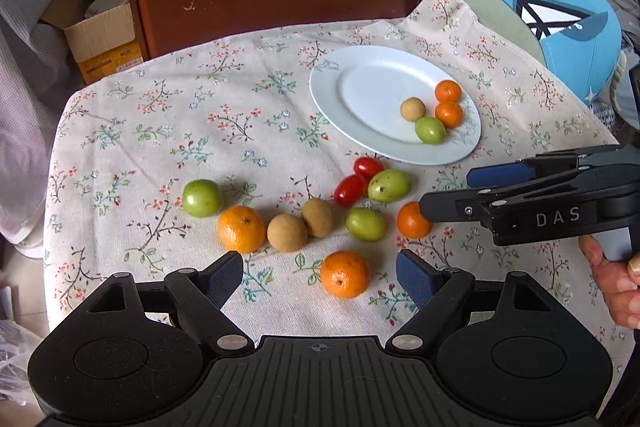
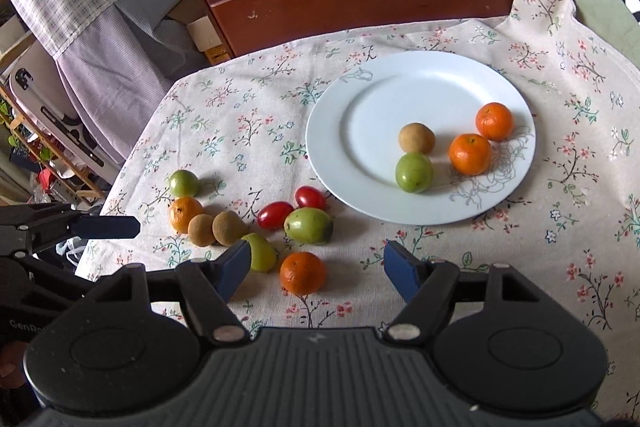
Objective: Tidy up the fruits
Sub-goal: 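Return to the cluster and grasp a mandarin with each tool, then carry both mandarins onto the plate and open both tools, then lift both open tools off the plate and move them to the loose fruit row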
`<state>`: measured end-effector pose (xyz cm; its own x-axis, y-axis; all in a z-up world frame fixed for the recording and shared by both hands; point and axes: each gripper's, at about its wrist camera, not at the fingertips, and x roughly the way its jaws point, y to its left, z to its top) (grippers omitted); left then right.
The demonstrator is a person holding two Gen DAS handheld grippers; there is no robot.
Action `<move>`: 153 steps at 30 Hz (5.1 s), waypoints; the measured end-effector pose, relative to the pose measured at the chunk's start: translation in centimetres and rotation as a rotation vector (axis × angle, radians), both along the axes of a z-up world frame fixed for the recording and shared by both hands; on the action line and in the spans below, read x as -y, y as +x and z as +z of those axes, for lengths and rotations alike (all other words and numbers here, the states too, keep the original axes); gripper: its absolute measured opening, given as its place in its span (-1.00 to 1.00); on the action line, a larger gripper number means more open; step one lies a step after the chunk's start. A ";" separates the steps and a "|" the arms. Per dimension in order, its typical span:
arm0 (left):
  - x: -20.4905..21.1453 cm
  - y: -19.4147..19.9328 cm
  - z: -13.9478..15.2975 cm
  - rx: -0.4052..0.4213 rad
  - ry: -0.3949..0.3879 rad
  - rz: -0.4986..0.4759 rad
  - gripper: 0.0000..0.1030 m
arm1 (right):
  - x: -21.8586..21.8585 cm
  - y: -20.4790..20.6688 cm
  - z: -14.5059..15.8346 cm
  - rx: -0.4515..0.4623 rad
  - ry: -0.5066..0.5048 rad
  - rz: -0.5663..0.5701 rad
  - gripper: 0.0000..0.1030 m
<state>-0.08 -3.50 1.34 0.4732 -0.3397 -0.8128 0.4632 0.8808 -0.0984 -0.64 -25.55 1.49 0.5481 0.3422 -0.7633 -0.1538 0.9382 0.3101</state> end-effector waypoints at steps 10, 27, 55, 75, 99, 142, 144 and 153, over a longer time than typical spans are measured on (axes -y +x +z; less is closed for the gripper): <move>0.8 -0.7 -1.4 -0.002 -0.007 -0.050 0.60 | -1.0 0.1 -0.9 -0.023 -0.019 0.047 0.33; 2.0 -0.3 -3.5 0.004 0.037 -0.068 -0.15 | -2.3 0.6 -2.2 -0.038 -0.057 0.089 -0.31; 3.3 3.0 2.3 0.197 -0.119 -0.003 -0.41 | 3.1 2.6 4.8 0.185 0.067 -0.108 -0.43; 6.0 6.7 1.1 0.168 -0.138 -0.015 -0.41 | 6.2 6.6 3.3 0.166 0.084 -0.272 -0.43; 8.9 10.1 -1.2 0.159 -0.110 -0.008 -0.36 | 7.9 10.1 -0.5 0.089 0.105 -0.355 -0.36; -4.9 3.3 3.7 0.173 0.037 0.105 0.28 | -0.8 0.3 2.2 0.070 0.049 -0.105 -0.03; -5.2 3.2 3.3 0.168 0.047 0.100 0.28 | -1.1 0.3 1.8 0.060 0.047 -0.093 -0.03; -5.3 3.4 1.3 0.105 0.076 0.080 0.27 | -1.9 1.1 -0.6 0.013 -0.001 -0.103 -0.03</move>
<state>3.28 1.84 2.63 0.5802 -0.2370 -0.7792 0.3951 0.9185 0.0149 0.49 -23.64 0.87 0.5898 0.2827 -0.7564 -0.0603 0.9495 0.3079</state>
